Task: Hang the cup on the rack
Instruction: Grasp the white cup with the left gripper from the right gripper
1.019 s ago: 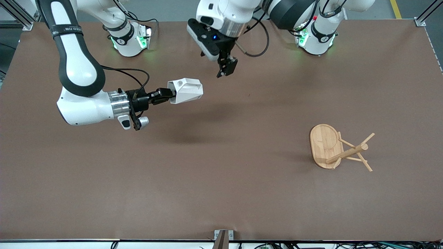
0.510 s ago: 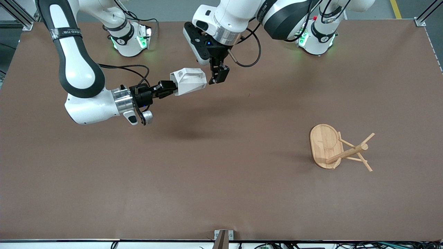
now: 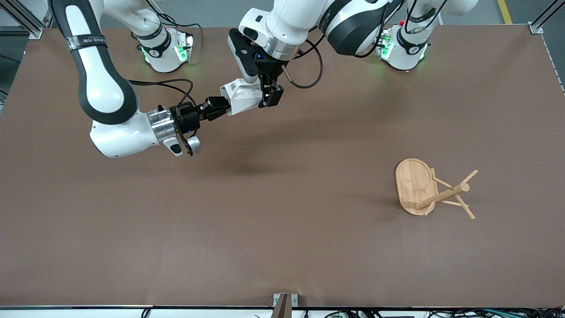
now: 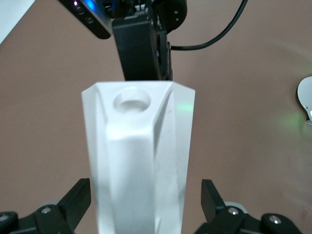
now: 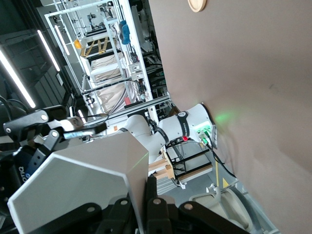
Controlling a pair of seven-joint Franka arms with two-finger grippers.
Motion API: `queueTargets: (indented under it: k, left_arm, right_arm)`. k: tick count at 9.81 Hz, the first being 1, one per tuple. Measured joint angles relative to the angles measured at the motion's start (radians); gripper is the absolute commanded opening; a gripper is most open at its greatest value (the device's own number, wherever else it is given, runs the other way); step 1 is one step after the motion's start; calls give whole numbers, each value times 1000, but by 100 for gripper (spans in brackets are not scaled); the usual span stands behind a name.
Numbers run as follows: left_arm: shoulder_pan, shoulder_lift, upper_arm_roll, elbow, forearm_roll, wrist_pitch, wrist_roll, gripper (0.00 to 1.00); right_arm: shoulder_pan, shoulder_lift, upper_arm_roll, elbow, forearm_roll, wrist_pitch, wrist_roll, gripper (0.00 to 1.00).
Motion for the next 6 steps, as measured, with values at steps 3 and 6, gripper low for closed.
queueTargets:
  k: [3,6]
  left_arm:
    - [-2,4,1,0,1,8,0,7]
    - [-2,5,3,0,1,9,0,0]
  right_arm:
    - [4,-2,-2,-11,1,-2,-6,1]
    - [4,-3,-4,-16,2,-2,-5,98]
